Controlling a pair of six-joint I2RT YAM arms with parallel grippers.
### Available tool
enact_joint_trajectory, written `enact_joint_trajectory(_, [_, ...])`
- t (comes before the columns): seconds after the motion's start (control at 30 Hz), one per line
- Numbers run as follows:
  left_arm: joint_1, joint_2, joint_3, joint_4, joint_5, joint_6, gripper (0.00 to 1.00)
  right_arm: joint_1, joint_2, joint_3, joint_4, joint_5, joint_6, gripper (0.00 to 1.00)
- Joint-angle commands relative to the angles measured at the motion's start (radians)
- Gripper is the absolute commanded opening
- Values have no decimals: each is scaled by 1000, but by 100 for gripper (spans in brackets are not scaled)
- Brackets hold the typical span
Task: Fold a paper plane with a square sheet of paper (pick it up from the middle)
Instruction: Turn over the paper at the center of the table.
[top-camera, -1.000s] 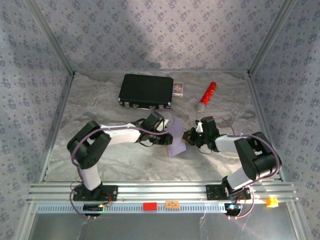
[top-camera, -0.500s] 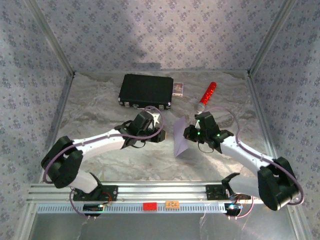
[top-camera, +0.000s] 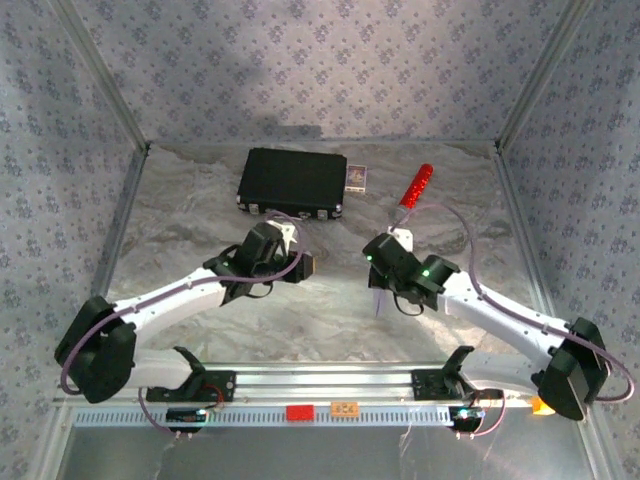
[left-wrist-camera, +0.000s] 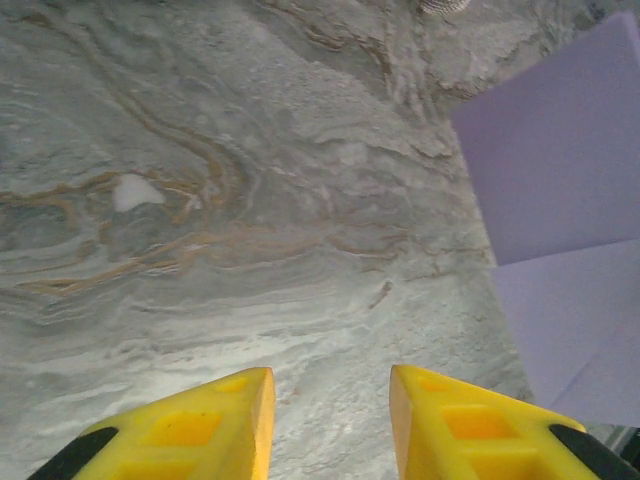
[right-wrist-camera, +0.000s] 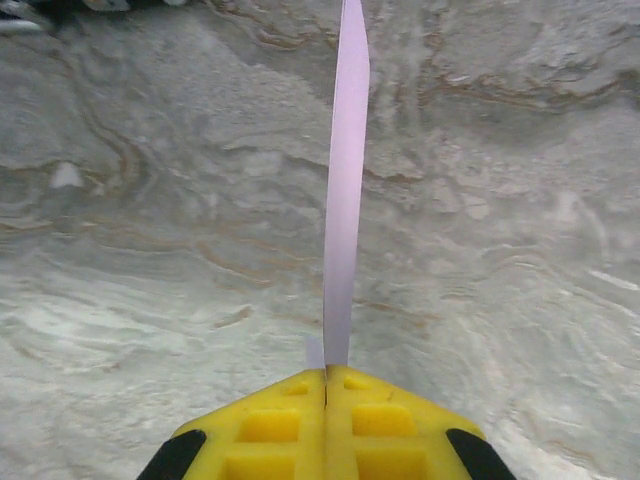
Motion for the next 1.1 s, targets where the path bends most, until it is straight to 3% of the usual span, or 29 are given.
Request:
enact_joint_trajectory(0.0, [27,-44,-12,-34,-9,-15,36,28,54,67,-133,168,26,6])
enact_joint_trajectory(0.2, [97,-94,10,-177,-26,-60,36,51,168,144,-226,274,12,5])
enact_joint_trajectory(0.57, [183,-204,-20,-232,-182,-209,41,130,394,225,-163,256,-224,6])
enact_joint_trajectory(0.77, [189,-293,-4,-348,-255,-242,46,160,523,266,-38,88,-230,9])
enact_joint_trajectory(0.93, [195,-328,0,-408,-236,-200,48,163,579,287,107,-62,-198,16])
enact_joint_trajectory(1.07, [205,-313,-16,-388,-157,-171,50,133,513,229,260,-187,-123,33])
